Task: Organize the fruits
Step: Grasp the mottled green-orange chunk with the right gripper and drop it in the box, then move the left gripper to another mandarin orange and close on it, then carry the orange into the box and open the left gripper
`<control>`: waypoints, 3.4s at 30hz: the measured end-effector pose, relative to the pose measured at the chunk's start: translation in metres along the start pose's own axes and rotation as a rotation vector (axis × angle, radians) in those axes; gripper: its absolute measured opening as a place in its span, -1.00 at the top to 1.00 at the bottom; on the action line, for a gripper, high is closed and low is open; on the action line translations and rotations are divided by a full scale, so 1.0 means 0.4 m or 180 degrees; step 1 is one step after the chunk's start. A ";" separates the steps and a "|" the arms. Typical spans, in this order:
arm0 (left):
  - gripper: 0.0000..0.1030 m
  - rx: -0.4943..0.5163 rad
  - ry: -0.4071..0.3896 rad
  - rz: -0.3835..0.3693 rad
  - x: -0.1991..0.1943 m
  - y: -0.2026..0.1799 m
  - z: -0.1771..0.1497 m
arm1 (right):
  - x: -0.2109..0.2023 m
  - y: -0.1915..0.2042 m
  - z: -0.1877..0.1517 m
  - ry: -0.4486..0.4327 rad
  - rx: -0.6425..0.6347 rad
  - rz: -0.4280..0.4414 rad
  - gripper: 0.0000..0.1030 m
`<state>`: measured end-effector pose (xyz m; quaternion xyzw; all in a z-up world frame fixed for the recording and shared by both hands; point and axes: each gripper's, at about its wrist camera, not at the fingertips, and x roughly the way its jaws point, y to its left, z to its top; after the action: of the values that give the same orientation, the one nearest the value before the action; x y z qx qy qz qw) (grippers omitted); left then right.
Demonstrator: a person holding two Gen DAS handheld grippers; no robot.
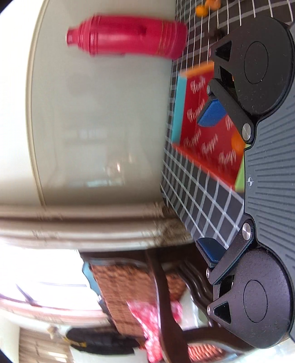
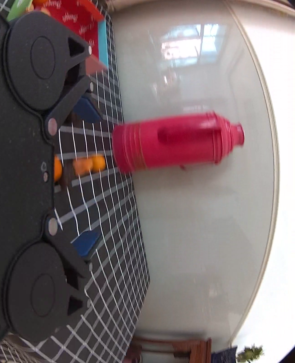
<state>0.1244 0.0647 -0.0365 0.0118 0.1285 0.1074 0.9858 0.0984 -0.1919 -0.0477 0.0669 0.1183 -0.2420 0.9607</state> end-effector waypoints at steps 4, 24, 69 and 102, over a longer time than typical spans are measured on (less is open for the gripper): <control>-1.00 0.0167 -0.0081 -0.0437 -0.032 -0.105 0.000 | -0.005 -0.062 0.002 -0.0097 -0.0087 -0.0458 -0.89; -0.56 0.0670 0.0470 -0.1604 -0.093 -0.562 -0.108 | -0.045 -0.372 -0.005 -0.0019 0.0386 -0.1116 -0.89; 0.25 0.0883 0.0767 -0.2013 -0.088 -0.826 -0.132 | -0.051 -0.412 0.001 0.0053 0.0614 -0.0904 -0.89; 0.26 0.0225 0.0684 0.0143 0.198 -0.129 0.022 | -0.013 -0.076 -0.010 0.0165 0.0010 -0.0039 -0.89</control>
<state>0.2123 0.0316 -0.0505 0.0379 0.2368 0.1256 0.9627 0.0786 -0.2155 -0.0524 0.0739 0.1433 -0.2463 0.9557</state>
